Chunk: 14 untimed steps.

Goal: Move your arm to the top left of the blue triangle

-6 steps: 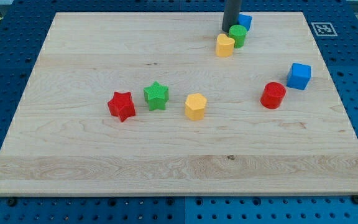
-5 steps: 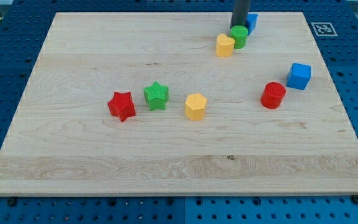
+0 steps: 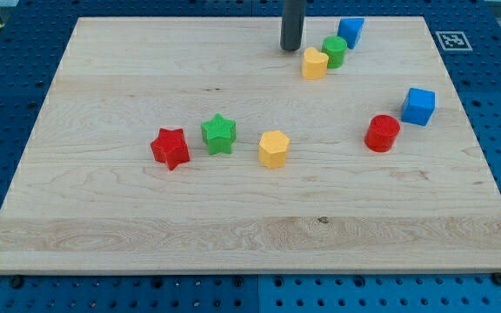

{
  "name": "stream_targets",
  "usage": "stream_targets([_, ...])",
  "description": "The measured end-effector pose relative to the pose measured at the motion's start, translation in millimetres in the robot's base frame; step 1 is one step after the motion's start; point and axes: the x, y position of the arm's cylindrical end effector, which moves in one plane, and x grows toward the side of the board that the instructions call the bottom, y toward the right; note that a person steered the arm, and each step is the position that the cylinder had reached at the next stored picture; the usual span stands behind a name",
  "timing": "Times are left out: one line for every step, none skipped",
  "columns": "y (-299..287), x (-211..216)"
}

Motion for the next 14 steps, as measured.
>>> stream_targets([0.2, 24.6])
stream_targets([14.0, 55.7])
stream_targets([36.4, 68.1])
stream_targets([59.2, 68.1])
stream_targets([62.1, 69.6])
stream_targets([45.3, 72.6])
stream_targets([10.8, 72.6])
stream_targets([-16.9, 71.9])
stream_targets([-13.8, 58.1])
stream_targets([10.2, 39.7])
stream_targets([44.5, 15.9])
stream_targets([67.0, 9.9])
stream_targets([80.4, 9.9])
stream_targets([81.4, 9.9])
